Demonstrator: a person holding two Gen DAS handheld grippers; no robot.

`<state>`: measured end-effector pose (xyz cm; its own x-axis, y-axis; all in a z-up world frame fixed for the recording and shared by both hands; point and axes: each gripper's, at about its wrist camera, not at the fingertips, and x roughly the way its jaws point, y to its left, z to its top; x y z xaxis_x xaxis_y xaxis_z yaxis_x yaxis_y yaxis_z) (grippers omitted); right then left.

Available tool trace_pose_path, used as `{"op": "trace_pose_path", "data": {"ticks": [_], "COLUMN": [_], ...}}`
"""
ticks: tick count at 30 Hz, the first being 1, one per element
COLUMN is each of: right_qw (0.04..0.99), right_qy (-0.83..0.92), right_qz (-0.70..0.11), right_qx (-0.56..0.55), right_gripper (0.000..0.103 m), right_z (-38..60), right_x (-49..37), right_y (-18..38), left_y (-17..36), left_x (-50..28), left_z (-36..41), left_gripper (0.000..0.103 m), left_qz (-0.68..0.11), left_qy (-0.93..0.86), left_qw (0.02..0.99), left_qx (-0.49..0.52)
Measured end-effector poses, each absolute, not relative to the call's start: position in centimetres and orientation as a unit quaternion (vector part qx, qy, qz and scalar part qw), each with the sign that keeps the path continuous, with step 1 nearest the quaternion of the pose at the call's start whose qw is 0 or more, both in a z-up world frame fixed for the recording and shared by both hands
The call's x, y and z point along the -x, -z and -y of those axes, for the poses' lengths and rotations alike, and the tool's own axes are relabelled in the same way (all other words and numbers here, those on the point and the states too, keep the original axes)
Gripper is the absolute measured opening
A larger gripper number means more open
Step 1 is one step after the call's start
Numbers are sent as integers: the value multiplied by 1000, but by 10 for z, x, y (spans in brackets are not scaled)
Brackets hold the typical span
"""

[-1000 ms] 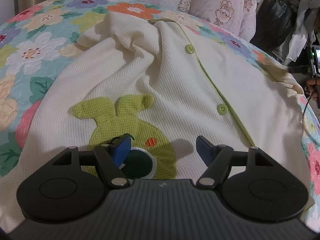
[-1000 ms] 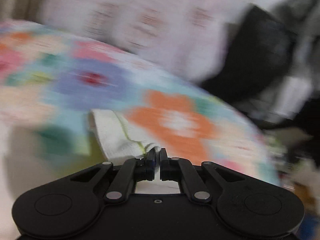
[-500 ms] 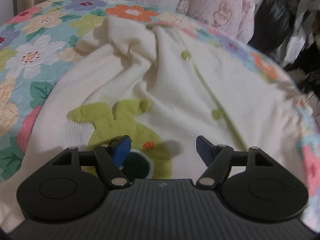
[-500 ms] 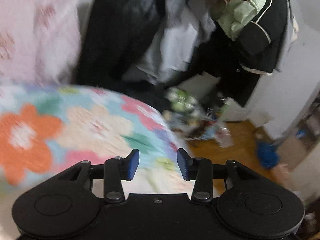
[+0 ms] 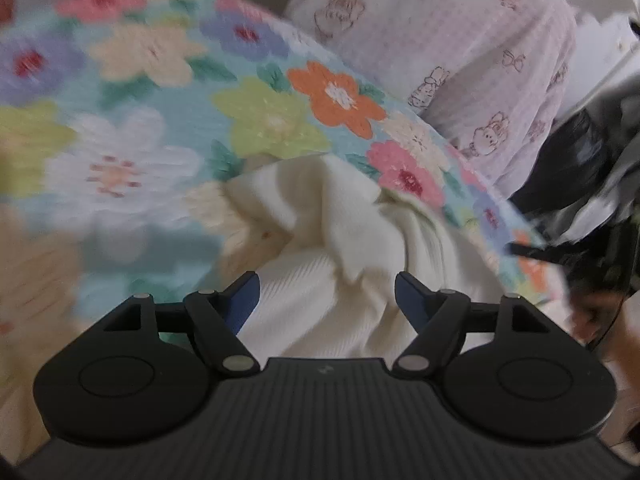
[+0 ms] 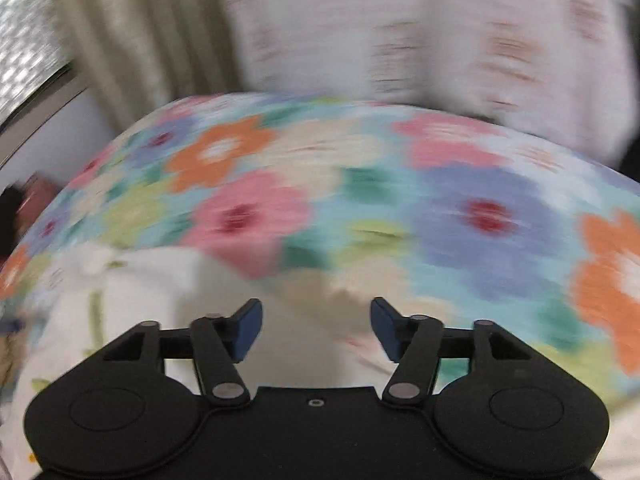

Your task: Fold clothes

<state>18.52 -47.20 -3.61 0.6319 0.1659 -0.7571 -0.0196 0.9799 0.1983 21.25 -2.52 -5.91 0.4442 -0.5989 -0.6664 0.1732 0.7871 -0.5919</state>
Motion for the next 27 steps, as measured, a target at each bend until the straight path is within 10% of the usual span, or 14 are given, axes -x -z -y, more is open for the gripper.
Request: {"op": "trace_pose_path", "data": {"ticks": [7, 9, 10, 11, 13, 18, 27], "right_qw": [878, 868, 872, 877, 887, 911, 797], "right_qy": [-68, -80, -100, -112, -136, -210, -315], "right_qz": [-473, -490, -478, -466, -440, -353, -501], "right_qx": [5, -23, -41, -40, -39, -29, 122], "right_gripper": [84, 54, 33, 21, 11, 11, 4], "right_z": [409, 408, 408, 407, 406, 409, 381], "right_x": [-237, -237, -229, -219, -198, -102, 48], "right_y": [71, 84, 85, 83, 78, 40, 77], "left_y": [110, 119, 119, 116, 99, 42, 72], "left_x": [-286, -287, -284, -281, -261, -167, -11], "left_z": [47, 56, 59, 60, 57, 39, 37], "left_gripper": [72, 63, 24, 8, 1, 1, 2], "left_qz": [-528, -528, -524, -519, -490, -418, -493], "left_qy": [166, 185, 198, 216, 251, 350, 318], "left_qw": [802, 799, 800, 798, 802, 807, 808], "left_qx": [224, 219, 215, 217, 232, 227, 48]}}
